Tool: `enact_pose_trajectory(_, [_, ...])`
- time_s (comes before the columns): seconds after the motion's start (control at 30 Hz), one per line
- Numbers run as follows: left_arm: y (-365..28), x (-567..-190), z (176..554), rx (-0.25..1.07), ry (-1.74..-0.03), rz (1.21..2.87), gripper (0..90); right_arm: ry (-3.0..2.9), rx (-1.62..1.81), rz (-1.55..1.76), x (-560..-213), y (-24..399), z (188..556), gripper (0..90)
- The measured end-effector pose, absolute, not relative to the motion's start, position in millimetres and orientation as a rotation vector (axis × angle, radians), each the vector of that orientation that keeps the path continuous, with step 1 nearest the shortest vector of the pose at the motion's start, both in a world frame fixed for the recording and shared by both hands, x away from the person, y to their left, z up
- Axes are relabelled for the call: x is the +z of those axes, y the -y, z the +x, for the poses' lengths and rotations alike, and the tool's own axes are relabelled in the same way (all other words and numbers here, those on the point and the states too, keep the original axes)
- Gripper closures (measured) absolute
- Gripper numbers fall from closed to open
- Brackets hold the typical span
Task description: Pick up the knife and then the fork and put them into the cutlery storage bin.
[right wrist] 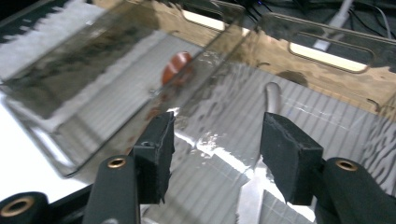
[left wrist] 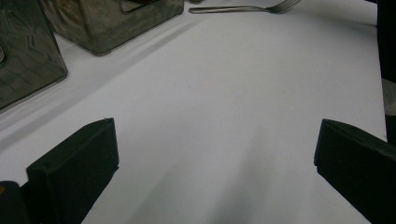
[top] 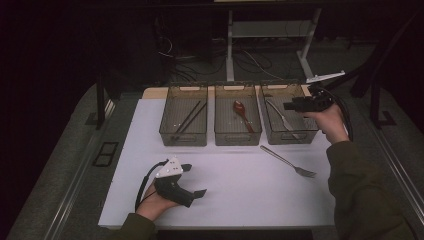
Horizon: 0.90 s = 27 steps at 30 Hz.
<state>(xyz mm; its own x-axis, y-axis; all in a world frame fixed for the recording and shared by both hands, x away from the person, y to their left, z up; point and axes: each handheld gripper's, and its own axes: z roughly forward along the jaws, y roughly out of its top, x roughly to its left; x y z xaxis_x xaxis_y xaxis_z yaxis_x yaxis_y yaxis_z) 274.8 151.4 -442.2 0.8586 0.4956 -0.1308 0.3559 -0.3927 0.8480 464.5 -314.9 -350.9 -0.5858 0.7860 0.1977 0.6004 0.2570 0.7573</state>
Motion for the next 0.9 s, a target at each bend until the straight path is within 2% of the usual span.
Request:
enact_pose_trajectory(0.4, [-153, -441, 275, 0.174, -0.625, 2.021, 0.0, -2.285, 1.314, 1.199, -341, 317, 418, 34.5])
enact_pose_trajectory(0.9, [-158, -441, 274, 0.174, -0.635, 2.015, 0.0, -2.335, 1.334, 1.097, -344, 304, 371, 33.9])
